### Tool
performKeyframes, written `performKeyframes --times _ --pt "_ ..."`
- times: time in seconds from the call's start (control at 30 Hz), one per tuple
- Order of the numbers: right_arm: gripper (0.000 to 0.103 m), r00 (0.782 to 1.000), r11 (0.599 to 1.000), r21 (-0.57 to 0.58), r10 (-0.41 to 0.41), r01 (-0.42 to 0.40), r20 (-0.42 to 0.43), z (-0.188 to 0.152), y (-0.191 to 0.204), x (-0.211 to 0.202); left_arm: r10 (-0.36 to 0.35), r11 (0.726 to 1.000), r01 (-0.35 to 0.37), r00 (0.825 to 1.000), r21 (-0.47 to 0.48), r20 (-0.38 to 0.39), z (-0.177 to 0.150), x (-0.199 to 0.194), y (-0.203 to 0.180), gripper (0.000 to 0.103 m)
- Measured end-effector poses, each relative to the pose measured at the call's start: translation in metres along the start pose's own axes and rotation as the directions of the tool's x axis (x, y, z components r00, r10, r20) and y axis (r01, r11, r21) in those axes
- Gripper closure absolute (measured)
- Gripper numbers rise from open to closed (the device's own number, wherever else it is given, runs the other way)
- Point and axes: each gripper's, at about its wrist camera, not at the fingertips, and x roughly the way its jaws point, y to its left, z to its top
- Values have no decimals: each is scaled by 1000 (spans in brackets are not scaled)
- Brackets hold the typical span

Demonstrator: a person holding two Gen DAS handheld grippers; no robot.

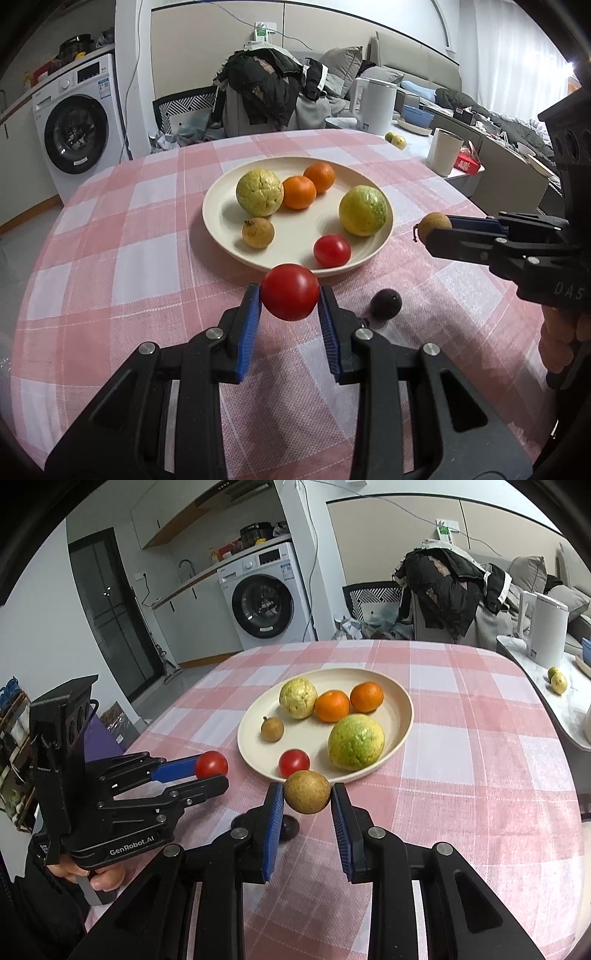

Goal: Organize fruits
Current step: 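Lift the brown fruit and tomato and carry both over the plate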

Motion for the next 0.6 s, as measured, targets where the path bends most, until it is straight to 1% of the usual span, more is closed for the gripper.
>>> performKeyframes --times 0.2,0.6 --pt "75 999 1000 1 6 -6 36 6 0 0 2 1000 -2 1000 16 27 8 -3 -6 74" --pt "75 999 1000 6 3 -3 37 23 -10 15 5 1000 -6 999 23 35 23 5 -10 74"
